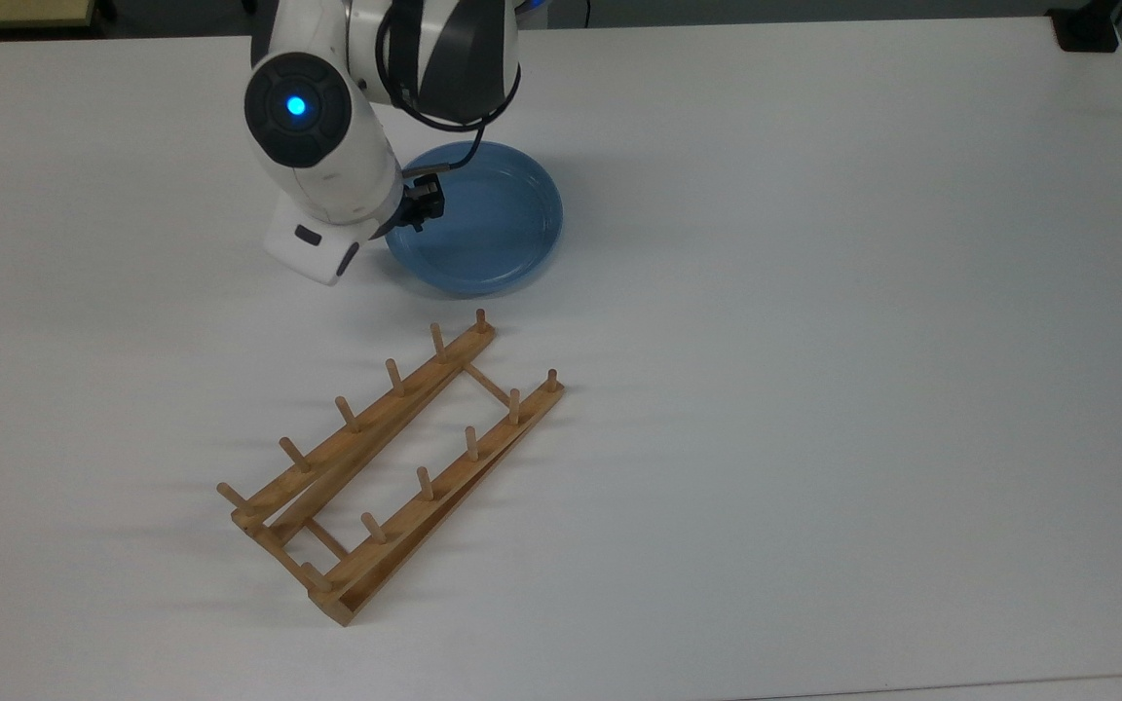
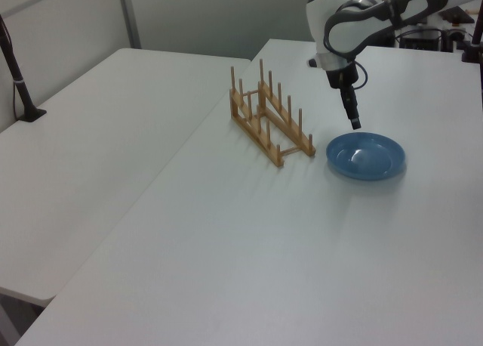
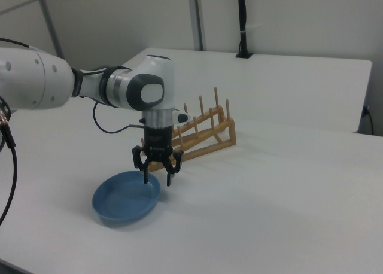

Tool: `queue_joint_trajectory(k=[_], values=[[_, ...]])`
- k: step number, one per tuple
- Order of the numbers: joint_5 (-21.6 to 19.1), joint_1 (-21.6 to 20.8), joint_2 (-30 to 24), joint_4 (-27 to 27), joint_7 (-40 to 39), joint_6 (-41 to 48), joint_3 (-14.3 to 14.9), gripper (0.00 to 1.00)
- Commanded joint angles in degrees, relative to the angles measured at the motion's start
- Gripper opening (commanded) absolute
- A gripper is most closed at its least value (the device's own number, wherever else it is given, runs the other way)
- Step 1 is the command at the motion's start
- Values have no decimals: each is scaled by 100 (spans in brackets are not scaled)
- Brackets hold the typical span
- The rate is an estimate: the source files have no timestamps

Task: Place plate in plate rack
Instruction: 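Move the gripper over the blue plate and lower it to the rim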

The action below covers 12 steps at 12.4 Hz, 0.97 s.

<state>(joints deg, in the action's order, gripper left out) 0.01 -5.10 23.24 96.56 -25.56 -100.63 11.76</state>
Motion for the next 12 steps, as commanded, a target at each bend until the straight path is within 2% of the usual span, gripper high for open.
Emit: queue_joint_trajectory(k=[1,4,12], values=[[61,-62,40,91,-134,0,-50,67],[96,-61,84,170,-125,-245,-59,62],[113,-62,199,258,-99,-387,-156,30]])
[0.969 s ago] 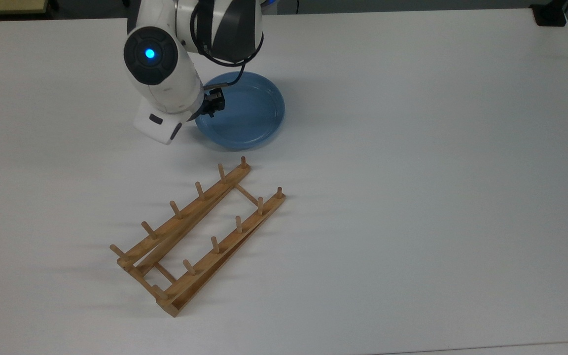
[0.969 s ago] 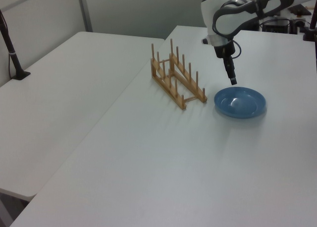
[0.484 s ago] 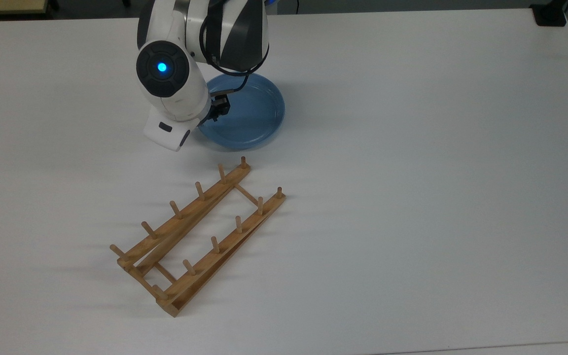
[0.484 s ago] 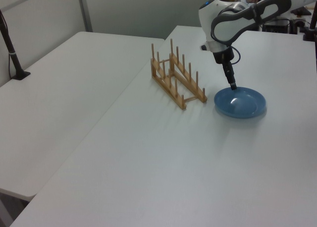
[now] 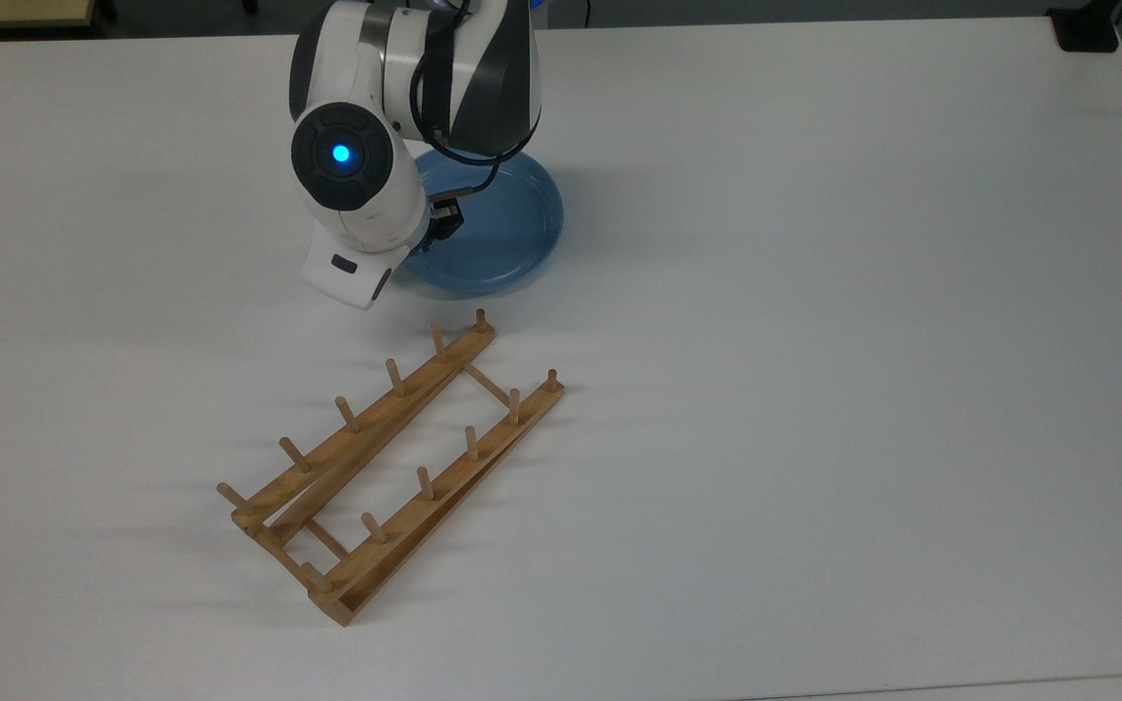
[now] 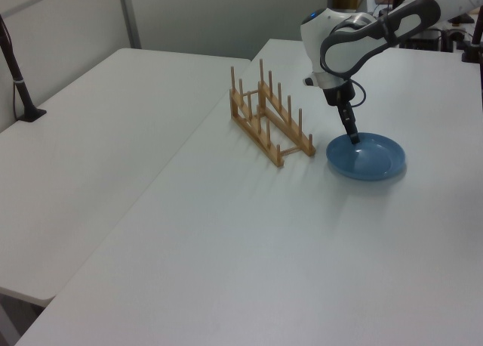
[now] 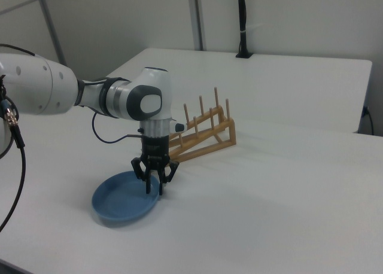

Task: Place plate in plate rack
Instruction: 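Close the gripper on the plate rim and tilt the plate up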

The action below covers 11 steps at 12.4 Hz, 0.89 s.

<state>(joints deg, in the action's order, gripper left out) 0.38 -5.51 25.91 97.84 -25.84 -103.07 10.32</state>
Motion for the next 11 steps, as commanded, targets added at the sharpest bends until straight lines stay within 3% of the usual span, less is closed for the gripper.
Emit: queue_joint_trajectory(k=[1,3,8,11], values=[[85,-29,-68,130,-79,-143,-21,27],[155,-55,-68,139,-97,-143,-30,24],[349,-99,-77,192,-123,-134,-135,0],[357,-108,-191,157,-201,-73,-135,0]])
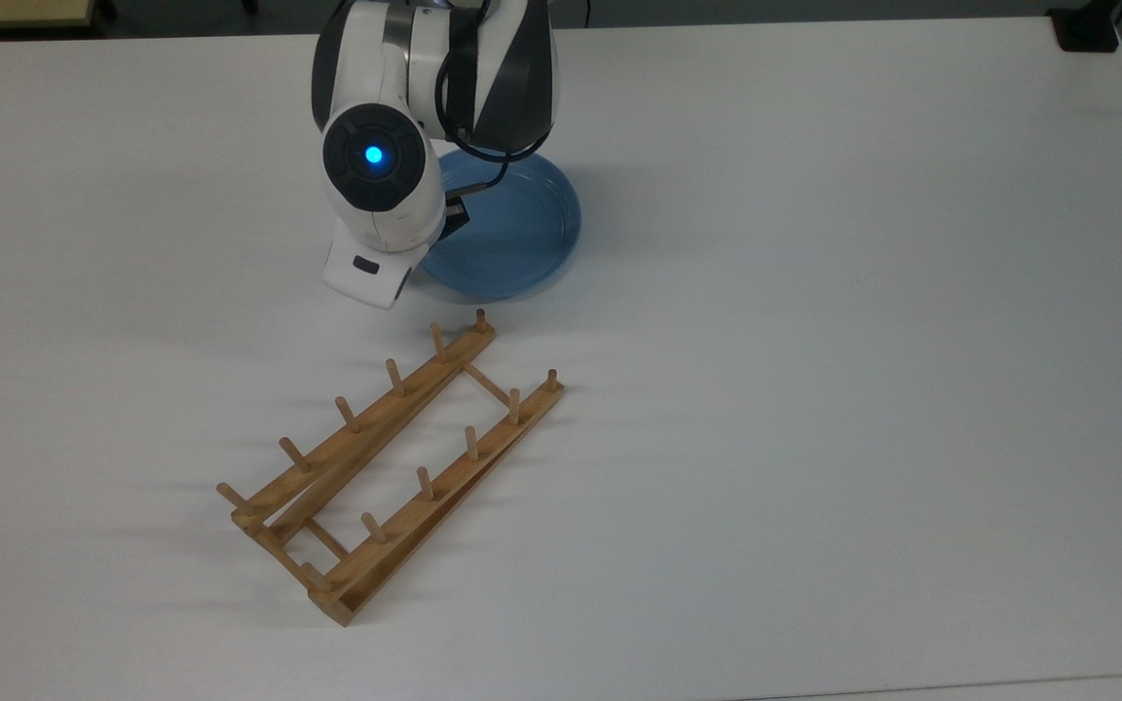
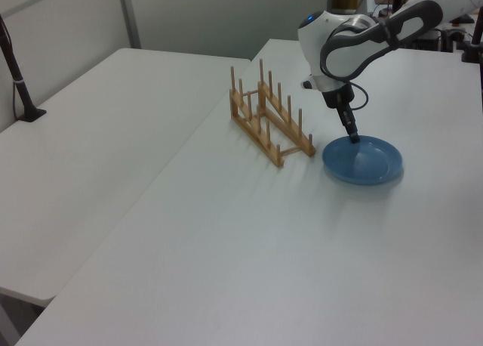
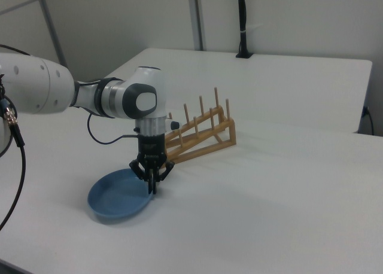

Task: Place plate in plate rack
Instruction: 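Close the gripper on the plate rim and tilt the plate up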

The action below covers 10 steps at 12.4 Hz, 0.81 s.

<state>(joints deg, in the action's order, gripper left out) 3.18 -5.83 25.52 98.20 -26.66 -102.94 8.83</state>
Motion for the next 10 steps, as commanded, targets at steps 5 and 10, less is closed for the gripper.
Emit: queue_joint_trajectory(k=[5,10], values=[[-167,-67,-907,-177,-296,212,5,0],[-799,-6,-1234,-853,1,126,14,0]])
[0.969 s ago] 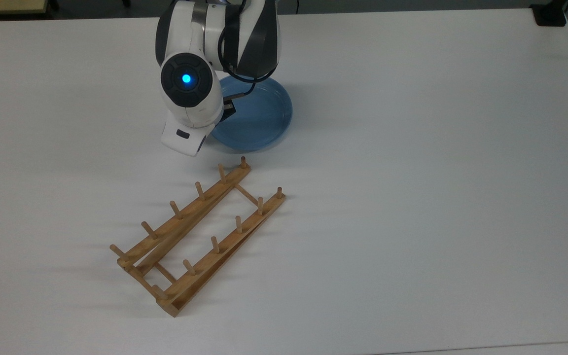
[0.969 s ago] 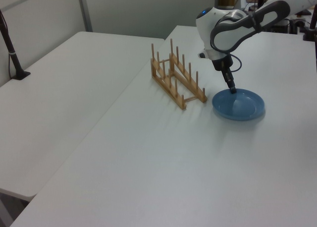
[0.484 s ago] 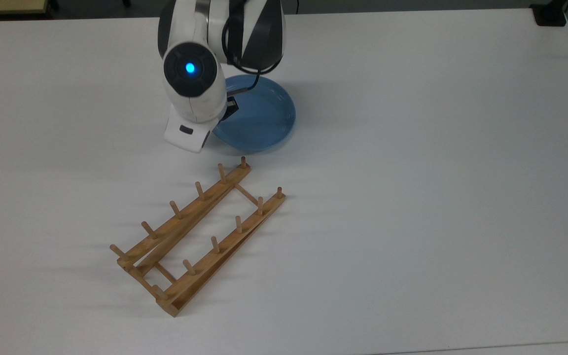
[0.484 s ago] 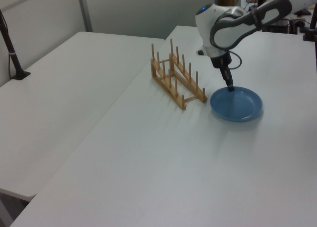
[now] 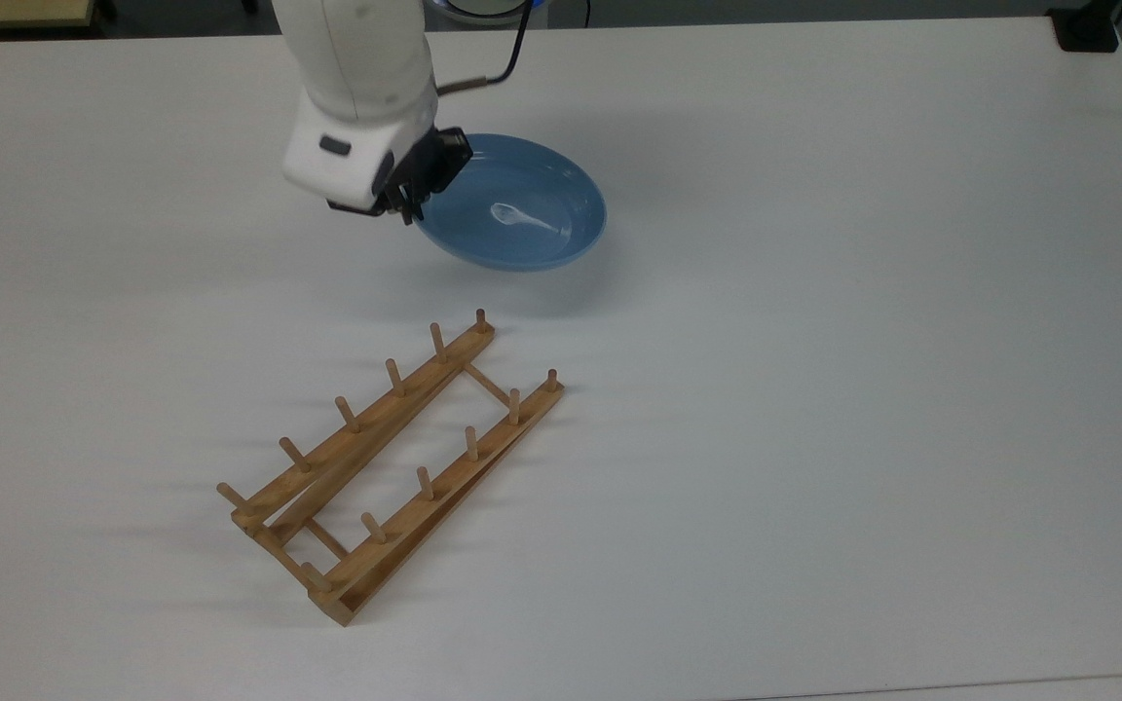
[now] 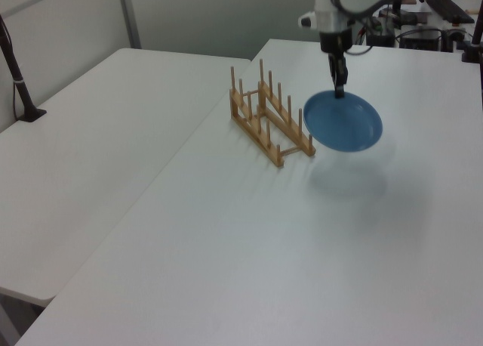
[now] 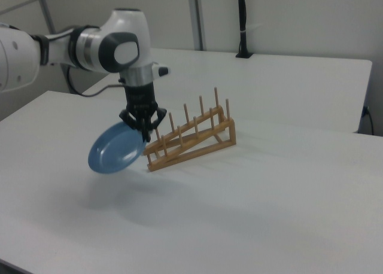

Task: Place plate in plate rack
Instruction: 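Lift the plate by its rim and carry it over the rack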

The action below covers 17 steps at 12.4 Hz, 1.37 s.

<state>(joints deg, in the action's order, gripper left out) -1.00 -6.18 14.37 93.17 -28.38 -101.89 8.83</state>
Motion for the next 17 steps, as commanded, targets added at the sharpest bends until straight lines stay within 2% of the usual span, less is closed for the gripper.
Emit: queue_joint_trajectory(k=[1,3,6,9,13,15,17], values=[[-496,46,-110,-491,314,-93,57,0],[-629,90,-119,-554,752,-845,101,0],[-559,117,-93,-519,1728,-2059,110,0],[-489,143,-110,-510,1950,-2528,224,0],[406,143,-128,-466,2449,-2887,224,0],[880,82,-224,-256,2644,-3169,259,0],[1267,-137,-338,7,2741,-3415,522,0]])
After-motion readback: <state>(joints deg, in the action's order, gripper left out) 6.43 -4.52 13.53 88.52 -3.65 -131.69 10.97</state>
